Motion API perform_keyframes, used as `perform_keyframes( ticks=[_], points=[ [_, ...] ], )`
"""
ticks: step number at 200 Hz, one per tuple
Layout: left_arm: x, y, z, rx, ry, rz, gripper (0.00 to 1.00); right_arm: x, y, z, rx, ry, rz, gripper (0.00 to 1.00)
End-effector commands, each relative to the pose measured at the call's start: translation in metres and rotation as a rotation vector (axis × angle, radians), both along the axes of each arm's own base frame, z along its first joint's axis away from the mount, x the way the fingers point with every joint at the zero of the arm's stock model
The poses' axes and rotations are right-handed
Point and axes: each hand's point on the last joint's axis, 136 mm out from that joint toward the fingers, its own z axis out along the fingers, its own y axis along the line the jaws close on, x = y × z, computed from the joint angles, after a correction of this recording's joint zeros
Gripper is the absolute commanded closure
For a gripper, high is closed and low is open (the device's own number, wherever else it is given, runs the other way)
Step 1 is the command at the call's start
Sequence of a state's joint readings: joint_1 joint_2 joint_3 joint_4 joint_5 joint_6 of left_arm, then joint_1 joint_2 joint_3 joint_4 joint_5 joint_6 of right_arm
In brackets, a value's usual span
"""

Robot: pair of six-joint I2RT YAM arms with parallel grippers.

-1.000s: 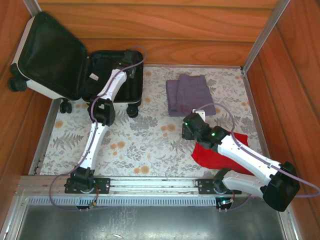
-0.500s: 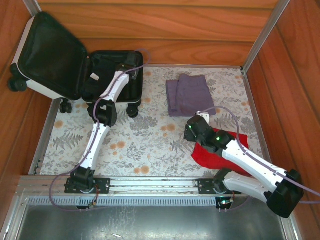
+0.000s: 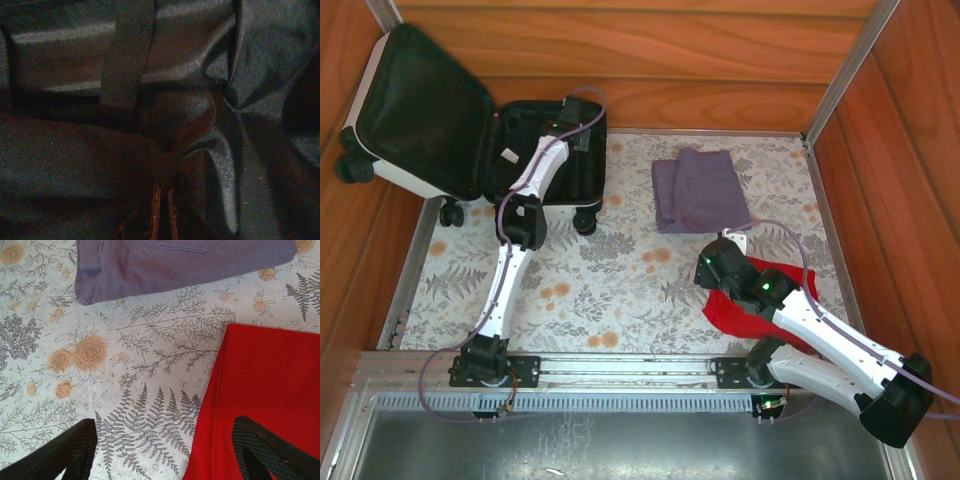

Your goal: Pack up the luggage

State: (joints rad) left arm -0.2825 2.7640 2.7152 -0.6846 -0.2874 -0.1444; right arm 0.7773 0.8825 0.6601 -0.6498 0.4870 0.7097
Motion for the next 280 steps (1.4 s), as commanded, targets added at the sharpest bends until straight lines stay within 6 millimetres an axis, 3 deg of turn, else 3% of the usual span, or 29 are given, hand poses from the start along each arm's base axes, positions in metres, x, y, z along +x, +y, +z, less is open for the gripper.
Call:
perform_keyframes(
  ticks=[1,53,112,164,168,177,181,200,210,249,280],
  points=[
    [0.006,-0.001,0.064,-0.218,-0.096,0.030,1.00,-0.002,-0.010,-0.005,-0.025,0.003,-0.034,0.25],
    [0.004,-0.021,0.093,-0.426,-0.110,0.008,1.00,-0.001,-0.011,-0.007,-0.036,0.000,-0.036,0.25],
    [0.011,-0.045,0.084,-0.576,-0.093,-0.027,1.00,-0.002,-0.014,-0.006,-0.053,0.003,-0.037,0.24],
    [0.014,-0.049,0.085,-0.596,-0.108,-0.045,1.00,-0.002,-0.014,-0.007,-0.047,-0.001,-0.035,0.24],
    [0.015,-0.048,0.085,-0.593,-0.111,-0.044,0.90,-0.002,-0.014,-0.007,-0.046,-0.001,-0.034,0.24],
    [0.016,-0.046,0.085,-0.579,-0.118,-0.039,0.49,-0.003,-0.013,-0.008,-0.046,0.005,-0.032,0.24],
    [0.016,-0.045,0.086,-0.571,-0.121,-0.040,0.37,-0.003,-0.013,-0.008,-0.045,0.007,-0.030,0.23],
    [0.015,-0.040,0.090,-0.527,-0.135,-0.045,0.18,-0.004,-0.013,-0.009,-0.049,0.014,-0.025,0.23],
    [0.013,-0.037,0.096,-0.504,-0.142,-0.058,0.01,-0.004,-0.013,-0.008,-0.048,0.015,-0.022,0.22],
    [-0.005,-0.027,0.126,-0.362,-0.162,-0.131,0.00,-0.004,-0.010,-0.002,-0.044,0.004,-0.002,0.21],
    [-0.040,0.008,0.142,-0.161,-0.132,-0.090,0.02,-0.003,-0.008,0.004,-0.039,-0.001,0.015,0.21]
  ],
)
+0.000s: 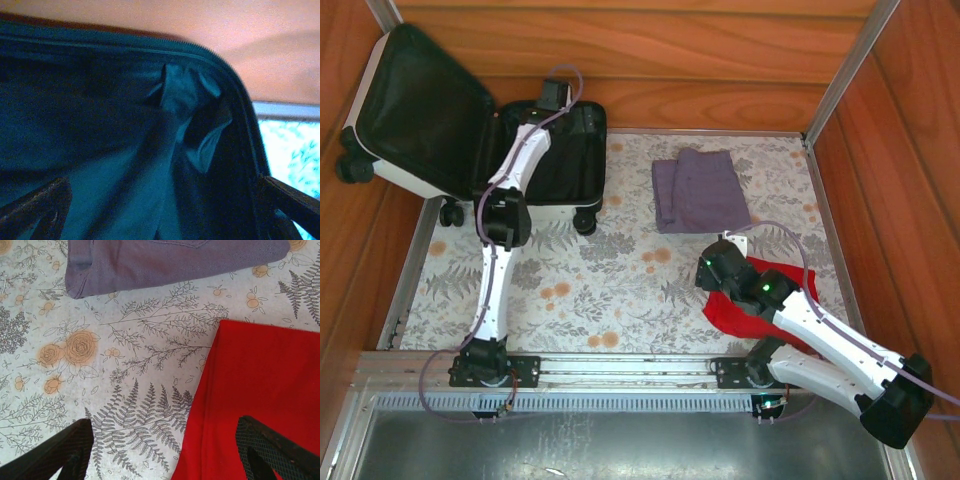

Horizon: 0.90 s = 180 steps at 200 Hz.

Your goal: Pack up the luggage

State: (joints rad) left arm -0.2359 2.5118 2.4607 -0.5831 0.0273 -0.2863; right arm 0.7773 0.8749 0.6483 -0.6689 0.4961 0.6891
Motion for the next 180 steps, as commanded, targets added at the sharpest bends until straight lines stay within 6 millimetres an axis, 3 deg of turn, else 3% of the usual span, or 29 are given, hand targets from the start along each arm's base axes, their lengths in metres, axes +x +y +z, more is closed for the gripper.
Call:
perform_keyframes(
  ticks=[1,21,51,90,109,123,143,180],
  points=[
    [-0.025,0.028,0.072,0.181,-0.108,0.014,0.02,0.000,-0.002,0.008,-0.005,-0.010,0.005,0.21],
    [-0.057,0.056,0.062,0.309,-0.035,0.056,0.09,0.002,0.000,0.012,0.007,-0.022,0.014,0.21],
    [-0.103,0.085,0.023,0.325,0.121,0.098,0.18,0.008,0.010,0.015,0.017,-0.043,0.051,0.22],
    [-0.141,0.098,-0.044,0.115,0.337,0.157,0.26,0.023,0.028,0.030,0.023,-0.069,0.124,0.20],
    [-0.152,0.096,-0.062,0.063,0.395,0.166,0.29,0.038,0.036,0.038,0.049,-0.076,0.156,0.19],
    [-0.155,0.091,-0.059,0.061,0.381,0.164,0.29,0.051,0.041,0.041,0.065,-0.066,0.179,0.19],
    [-0.159,0.086,-0.037,0.104,0.310,0.169,0.24,0.072,0.050,0.037,0.074,-0.014,0.227,0.15],
    [-0.183,0.093,0.016,0.089,0.131,0.241,0.03,0.107,0.059,0.011,-0.065,0.148,0.315,0.11]
  ],
)
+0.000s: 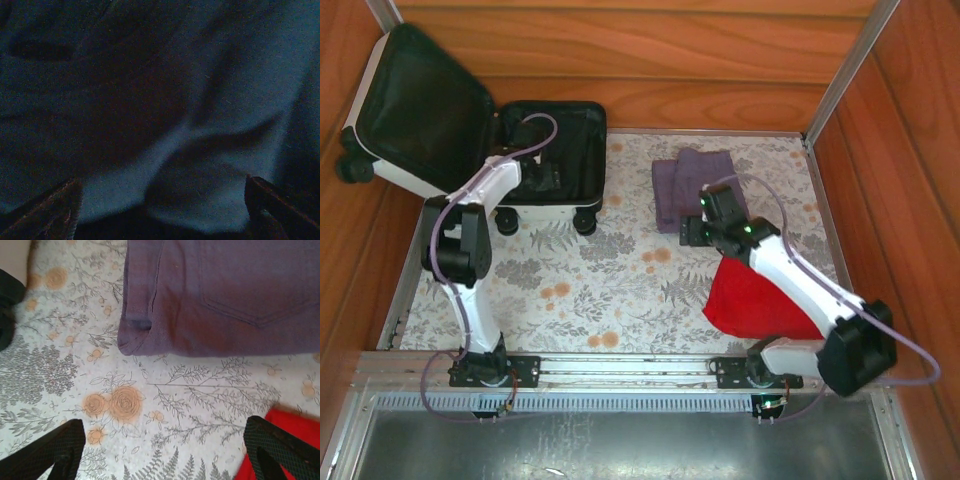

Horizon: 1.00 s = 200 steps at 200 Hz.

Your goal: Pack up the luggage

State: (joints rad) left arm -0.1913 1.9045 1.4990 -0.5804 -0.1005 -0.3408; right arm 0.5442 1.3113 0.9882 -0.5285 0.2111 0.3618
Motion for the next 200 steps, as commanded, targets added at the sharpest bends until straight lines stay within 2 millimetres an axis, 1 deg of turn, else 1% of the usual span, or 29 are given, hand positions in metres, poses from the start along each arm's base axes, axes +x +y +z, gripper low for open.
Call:
perform_keyframes(
  ticks=[1,4,16,25,27,29,38,42,44,46,57,89,102,116,133,148,174,194,200],
  points=[
    [-0.004,0.007,0.066,-0.023,-0.211,0.069,0.02,0.012,0.010,-0.014,-0.085,0.081,0.130,0.11],
    [-0.008,0.008,0.070,-0.028,-0.224,0.076,0.00,0.014,0.010,-0.017,-0.103,0.094,0.134,0.10],
    [-0.022,0.011,0.086,-0.057,-0.296,0.099,0.00,0.022,0.013,-0.025,-0.145,0.128,0.160,0.10],
    [-0.033,0.010,0.097,-0.103,-0.348,0.109,0.00,0.026,0.015,-0.032,-0.167,0.149,0.180,0.10],
    [-0.036,0.010,0.096,-0.113,-0.353,0.110,0.00,0.027,0.016,-0.034,-0.169,0.153,0.184,0.10],
    [-0.038,0.009,0.101,-0.127,-0.370,0.111,0.00,0.028,0.017,-0.035,-0.173,0.158,0.185,0.10],
    [-0.052,0.005,0.105,-0.176,-0.409,0.115,0.00,0.030,0.020,-0.042,-0.180,0.183,0.198,0.10],
    [-0.058,0.003,0.107,-0.196,-0.429,0.118,0.00,0.031,0.022,-0.042,-0.173,0.186,0.204,0.10],
    [-0.061,0.003,0.108,-0.204,-0.438,0.119,0.00,0.032,0.023,-0.050,-0.182,0.208,0.205,0.10],
    [-0.064,0.001,0.109,-0.214,-0.447,0.118,0.00,0.032,0.023,-0.054,-0.186,0.218,0.206,0.10],
    [-0.080,-0.008,0.111,-0.250,-0.492,0.101,0.01,0.034,0.026,-0.062,-0.192,0.254,0.203,0.10],
    [-0.127,-0.036,0.104,-0.281,-0.533,0.034,0.04,0.036,0.028,-0.087,-0.221,0.371,0.174,0.16],
    [-0.142,-0.048,0.100,-0.296,-0.538,0.000,0.06,0.036,0.031,-0.095,-0.209,0.396,0.174,0.22],
    [-0.156,-0.058,0.094,-0.322,-0.548,-0.023,0.07,0.036,0.039,-0.102,-0.172,0.419,0.180,0.29],
    [-0.170,-0.069,0.084,-0.353,-0.543,-0.042,0.08,0.037,0.054,-0.107,-0.115,0.436,0.198,0.42],
    [-0.179,-0.072,0.073,-0.373,-0.527,-0.043,0.08,0.041,0.067,-0.109,-0.066,0.432,0.209,0.52],
    [-0.188,-0.073,0.056,-0.395,-0.491,-0.018,0.09,0.053,0.094,-0.105,0.001,0.397,0.247,0.62],
    [-0.191,-0.073,0.052,-0.402,-0.486,-0.010,0.09,0.064,0.117,-0.100,0.049,0.366,0.280,0.62],
    [-0.191,-0.073,0.051,-0.399,-0.485,-0.008,0.09,0.068,0.123,-0.096,0.062,0.361,0.289,0.61]
  ],
)
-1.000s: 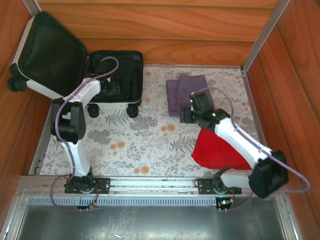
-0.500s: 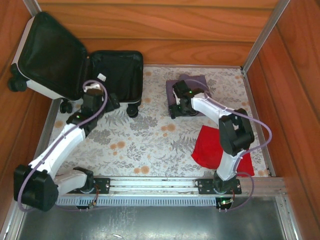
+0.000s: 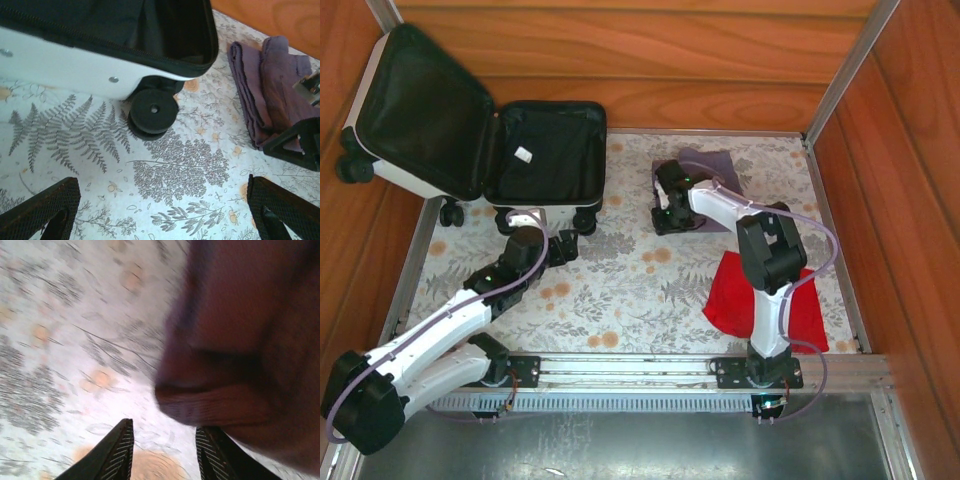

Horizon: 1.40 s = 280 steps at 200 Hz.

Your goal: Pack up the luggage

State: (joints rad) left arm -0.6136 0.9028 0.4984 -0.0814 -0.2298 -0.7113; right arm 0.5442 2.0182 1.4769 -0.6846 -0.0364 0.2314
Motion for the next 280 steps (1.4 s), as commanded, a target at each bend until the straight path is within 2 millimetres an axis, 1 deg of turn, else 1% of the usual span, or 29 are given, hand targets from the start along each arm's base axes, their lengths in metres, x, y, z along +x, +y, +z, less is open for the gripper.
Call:
perform_keyframes(
  ticks=[1,10,23,33,44,55,68,77,96,118,132,142,153,164,178,204,230,247,264,280],
  points=[
    [0.002,0.000,0.008,-0.049,-0.031,0.040,0.09,0.013,0.041,0.014,0.125,-0.027,0.041,0.60],
    [0.002,0.000,0.008,-0.049,-0.032,0.041,0.09,0.017,0.050,0.021,0.144,-0.035,0.053,0.54],
    [0.001,0.001,0.007,-0.050,-0.031,0.050,0.09,0.020,0.055,0.032,0.161,-0.055,0.066,0.41],
    [0.002,0.001,0.007,-0.056,-0.031,0.054,0.09,0.021,0.052,0.042,0.159,-0.077,0.059,0.32],
    [0.002,0.000,0.006,-0.061,-0.027,0.055,0.07,0.021,0.040,0.052,0.120,-0.115,0.046,0.26],
    [0.003,-0.003,0.005,-0.065,-0.019,0.052,0.07,0.021,0.020,0.057,0.066,-0.140,0.018,0.21],
    [0.003,-0.009,0.002,-0.074,0.000,0.040,0.06,0.021,-0.011,0.058,0.016,-0.147,-0.039,0.18],
    [0.004,-0.015,0.001,-0.084,0.009,0.030,0.05,0.022,-0.037,0.057,-0.006,-0.141,-0.096,0.17],
    [0.005,-0.033,-0.002,-0.100,0.029,0.006,0.04,0.022,-0.100,0.054,-0.010,-0.119,-0.260,0.16],
    [0.006,-0.057,-0.006,-0.122,0.071,-0.008,0.01,0.020,-0.161,0.048,0.019,-0.098,-0.433,0.15],
    [0.007,-0.076,-0.007,-0.149,0.101,-0.031,0.00,0.016,-0.190,0.043,0.036,-0.080,-0.510,0.15],
    [0.007,-0.089,-0.008,-0.160,0.112,-0.046,0.00,0.015,-0.204,0.039,0.062,-0.067,-0.550,0.15],
    [0.008,-0.102,-0.009,-0.170,0.112,-0.066,0.00,0.014,-0.216,0.033,0.098,-0.055,-0.586,0.15],
    [0.009,-0.114,-0.009,-0.178,0.114,-0.090,0.00,0.016,-0.221,0.027,0.149,-0.039,-0.609,0.15],
    [0.011,-0.121,-0.015,-0.191,0.135,-0.088,0.00,0.019,-0.226,0.019,0.196,-0.020,-0.625,0.16],
    [0.014,-0.137,-0.021,-0.241,0.164,-0.110,0.00,0.023,-0.216,0.008,0.259,0.011,-0.591,0.20],
    [0.015,-0.153,-0.029,-0.308,0.203,-0.131,0.00,0.017,-0.210,-0.003,0.286,0.036,-0.592,0.28],
    [0.017,-0.164,-0.035,-0.360,0.226,-0.138,0.00,0.013,-0.207,-0.010,0.303,0.051,-0.593,0.35],
    [0.019,-0.174,-0.040,-0.396,0.250,-0.143,0.00,0.008,-0.202,-0.015,0.316,0.069,-0.590,0.48],
    [0.021,-0.180,-0.043,-0.420,0.263,-0.147,0.00,0.005,-0.197,-0.016,0.322,0.080,-0.576,0.55]
  ],
)
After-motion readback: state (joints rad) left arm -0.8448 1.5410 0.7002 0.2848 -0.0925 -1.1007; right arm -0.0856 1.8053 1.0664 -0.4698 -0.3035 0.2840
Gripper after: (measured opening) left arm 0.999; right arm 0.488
